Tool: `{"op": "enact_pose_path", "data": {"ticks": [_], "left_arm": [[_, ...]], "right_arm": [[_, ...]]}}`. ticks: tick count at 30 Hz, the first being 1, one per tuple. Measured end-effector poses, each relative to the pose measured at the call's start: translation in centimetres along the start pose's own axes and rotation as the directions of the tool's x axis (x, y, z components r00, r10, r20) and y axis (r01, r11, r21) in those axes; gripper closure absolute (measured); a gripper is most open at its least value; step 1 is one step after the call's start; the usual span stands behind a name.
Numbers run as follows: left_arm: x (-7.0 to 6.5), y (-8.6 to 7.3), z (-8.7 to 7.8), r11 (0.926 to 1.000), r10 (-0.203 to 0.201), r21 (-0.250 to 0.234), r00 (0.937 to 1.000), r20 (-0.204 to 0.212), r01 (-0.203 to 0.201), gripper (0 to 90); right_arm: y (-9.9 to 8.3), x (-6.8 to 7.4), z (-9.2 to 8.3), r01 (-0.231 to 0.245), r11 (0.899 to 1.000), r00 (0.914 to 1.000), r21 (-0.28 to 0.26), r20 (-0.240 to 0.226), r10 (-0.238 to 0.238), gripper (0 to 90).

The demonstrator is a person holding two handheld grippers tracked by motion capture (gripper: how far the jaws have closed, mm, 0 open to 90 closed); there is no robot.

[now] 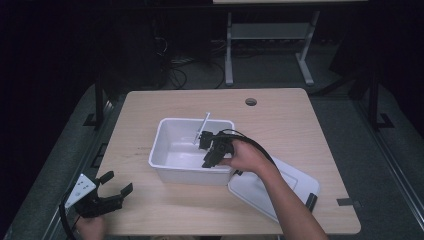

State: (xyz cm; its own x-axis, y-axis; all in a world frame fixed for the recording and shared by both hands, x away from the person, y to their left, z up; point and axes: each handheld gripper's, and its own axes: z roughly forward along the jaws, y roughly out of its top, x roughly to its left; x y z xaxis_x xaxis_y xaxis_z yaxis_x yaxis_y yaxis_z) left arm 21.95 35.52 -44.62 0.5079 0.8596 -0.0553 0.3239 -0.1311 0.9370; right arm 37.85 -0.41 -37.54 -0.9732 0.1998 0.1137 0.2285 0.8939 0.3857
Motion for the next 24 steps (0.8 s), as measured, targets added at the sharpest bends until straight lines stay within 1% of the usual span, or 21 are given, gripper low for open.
{"op": "enact_pose_path", "data": {"ticks": [4, 5, 11, 24], "left_arm": [[0.0, 0.0, 0.0, 1.0000, 0.002, 0.000, 1.0000, 0.000, -0.002, 13.0], [0.0, 0.0, 0.0, 1.0000, 0.001, 0.001, 1.0000, 0.000, -0.001, 13.0], [0.0, 0.0, 0.0, 1.0000, 0.002, 0.001, 1.0000, 0.000, -0.002, 13.0], [-0.1, 0.0, 0.1, 1.0000, -0.001, 0.002, 1.0000, 0.000, 0.001, 13.0]], "right_arm": [[-0.1, 0.1, -0.3, 0.000, 1.000, 1.0000, -0.006, 0.002, 0.000, 67.1], [-0.1, 0.1, -0.3, 0.006, 1.000, 1.0000, -0.011, 0.003, -0.006, 67.0], [-0.3, 0.2, -1.0, -0.006, 1.000, 0.9999, -0.026, 0.010, 0.006, 66.8], [-1.3, 0.6, -3.7, -0.010, 0.997, 0.9992, -0.077, 0.037, 0.013, 65.8]]}}
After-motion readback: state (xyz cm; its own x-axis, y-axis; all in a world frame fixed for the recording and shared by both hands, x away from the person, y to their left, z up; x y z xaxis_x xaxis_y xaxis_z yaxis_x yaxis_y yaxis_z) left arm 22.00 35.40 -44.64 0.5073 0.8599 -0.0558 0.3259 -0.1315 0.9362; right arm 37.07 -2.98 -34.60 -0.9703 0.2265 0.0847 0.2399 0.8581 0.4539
